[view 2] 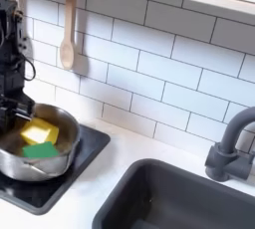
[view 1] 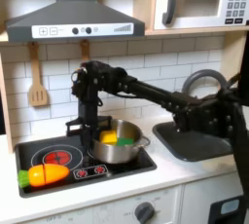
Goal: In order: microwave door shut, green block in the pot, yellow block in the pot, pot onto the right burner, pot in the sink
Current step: 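Put the pot in the sink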
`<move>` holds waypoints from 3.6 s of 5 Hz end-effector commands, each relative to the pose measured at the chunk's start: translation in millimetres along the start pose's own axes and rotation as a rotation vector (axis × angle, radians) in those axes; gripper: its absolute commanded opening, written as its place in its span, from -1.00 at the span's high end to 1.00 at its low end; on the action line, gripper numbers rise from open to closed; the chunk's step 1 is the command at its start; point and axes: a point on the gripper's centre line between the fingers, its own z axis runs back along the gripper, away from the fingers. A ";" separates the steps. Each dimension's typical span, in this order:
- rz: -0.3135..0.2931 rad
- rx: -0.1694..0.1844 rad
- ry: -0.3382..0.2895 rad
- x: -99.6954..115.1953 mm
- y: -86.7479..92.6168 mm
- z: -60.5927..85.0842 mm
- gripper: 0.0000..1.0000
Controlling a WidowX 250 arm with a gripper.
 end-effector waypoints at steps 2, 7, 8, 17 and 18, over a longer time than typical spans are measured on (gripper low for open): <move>0.048 0.042 0.002 4.7 25.8 0.1 1.00; 0.119 0.063 0.029 -13.6 46.9 -5.5 1.00; 0.118 0.063 0.022 -14.4 46.0 -2.6 1.00; -0.084 -0.101 -0.093 -14.5 -52.2 44.7 1.00; -0.131 -0.118 -0.085 -18.6 -74.1 42.6 1.00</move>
